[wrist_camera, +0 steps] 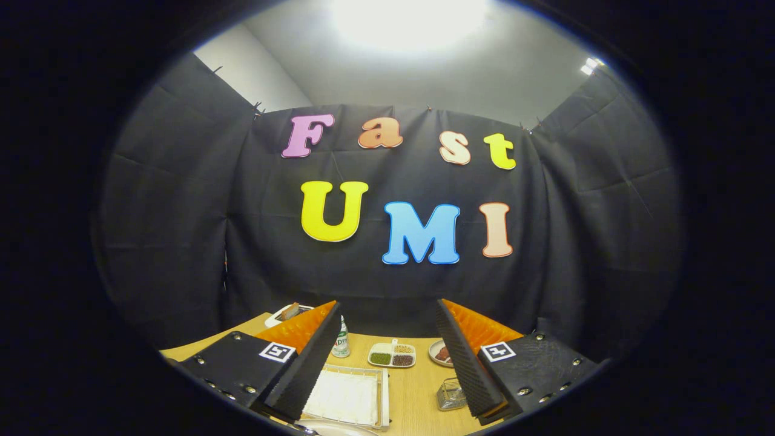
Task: Take the plate from the dish rack, then take the spoon from the basket and place it into the plate.
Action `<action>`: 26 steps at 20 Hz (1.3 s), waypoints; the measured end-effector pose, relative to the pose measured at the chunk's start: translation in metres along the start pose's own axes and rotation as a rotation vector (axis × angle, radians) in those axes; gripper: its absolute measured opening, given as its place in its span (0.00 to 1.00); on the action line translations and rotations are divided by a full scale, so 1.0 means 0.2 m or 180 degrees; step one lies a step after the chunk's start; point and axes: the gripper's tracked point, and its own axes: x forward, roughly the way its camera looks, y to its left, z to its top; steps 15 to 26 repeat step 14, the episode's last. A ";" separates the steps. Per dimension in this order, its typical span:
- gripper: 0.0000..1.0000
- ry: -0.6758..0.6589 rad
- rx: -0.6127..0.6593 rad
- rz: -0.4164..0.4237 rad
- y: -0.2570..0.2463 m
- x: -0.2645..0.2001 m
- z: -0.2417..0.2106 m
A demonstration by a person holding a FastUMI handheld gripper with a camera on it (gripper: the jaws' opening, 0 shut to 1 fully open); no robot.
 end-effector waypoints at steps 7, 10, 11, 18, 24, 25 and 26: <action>0.96 -0.0254 0.0100 0.0023 -0.13 0.09 -0.02; 0.95 -0.0477 0.0234 0.0140 -0.23 0.13 -0.06; 0.96 -0.0475 0.0272 0.0116 -0.30 0.14 -0.10; 0.95 -0.0442 0.0219 -0.0108 -0.56 0.18 -0.25; 0.95 -0.0442 0.0219 -0.0108 -0.56 0.18 -0.25; 0.95 -0.0442 0.0219 -0.0108 -0.56 0.18 -0.25; 0.95 -0.0442 0.0219 -0.0108 -0.56 0.18 -0.25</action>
